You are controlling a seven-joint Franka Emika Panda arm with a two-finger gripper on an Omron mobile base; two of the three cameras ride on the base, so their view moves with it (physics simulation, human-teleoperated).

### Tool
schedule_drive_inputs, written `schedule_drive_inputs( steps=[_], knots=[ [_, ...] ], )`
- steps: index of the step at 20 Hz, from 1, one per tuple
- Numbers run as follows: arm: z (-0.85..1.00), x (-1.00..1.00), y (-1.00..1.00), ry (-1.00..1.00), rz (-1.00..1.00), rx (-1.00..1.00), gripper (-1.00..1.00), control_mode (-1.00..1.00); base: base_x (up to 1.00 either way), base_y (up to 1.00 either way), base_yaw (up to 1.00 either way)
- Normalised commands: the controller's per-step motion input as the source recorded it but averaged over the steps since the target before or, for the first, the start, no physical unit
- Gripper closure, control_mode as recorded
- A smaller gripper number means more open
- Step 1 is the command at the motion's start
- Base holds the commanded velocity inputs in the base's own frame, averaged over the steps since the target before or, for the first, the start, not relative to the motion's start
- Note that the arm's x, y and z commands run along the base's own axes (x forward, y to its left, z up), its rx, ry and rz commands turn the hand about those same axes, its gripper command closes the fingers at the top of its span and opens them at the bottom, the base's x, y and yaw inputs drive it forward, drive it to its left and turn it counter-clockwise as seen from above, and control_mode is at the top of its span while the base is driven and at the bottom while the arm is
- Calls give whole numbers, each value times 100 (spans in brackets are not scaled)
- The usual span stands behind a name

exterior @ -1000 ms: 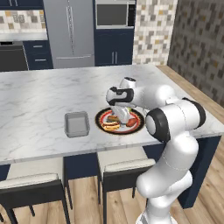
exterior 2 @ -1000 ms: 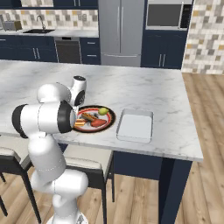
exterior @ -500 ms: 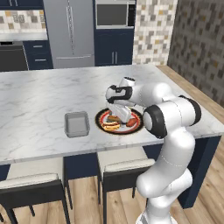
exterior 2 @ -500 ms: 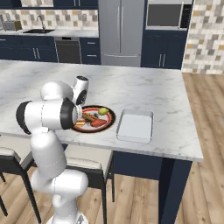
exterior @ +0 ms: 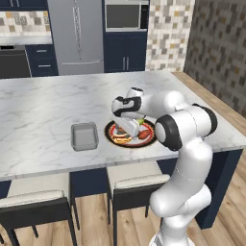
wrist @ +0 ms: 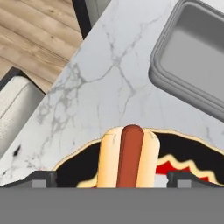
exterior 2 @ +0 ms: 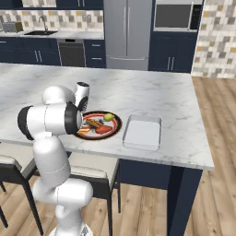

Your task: Place one cooked food and one vegetable from the large plate to each tupperware container.

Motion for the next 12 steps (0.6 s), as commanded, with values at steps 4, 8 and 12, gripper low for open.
schedule_drive_inputs(
  steps=[4, 8, 12],
  knots=[
    [-4, 4, 0, 0, 0, 0, -100, -100, 0, 0, 0],
    [-26, 8, -1, 0, 0, 0, -100, -100, 0, 0, 0],
    [-29, 28, 0, 1, 0, 0, -100, -100, 0, 0, 0]
  ],
)
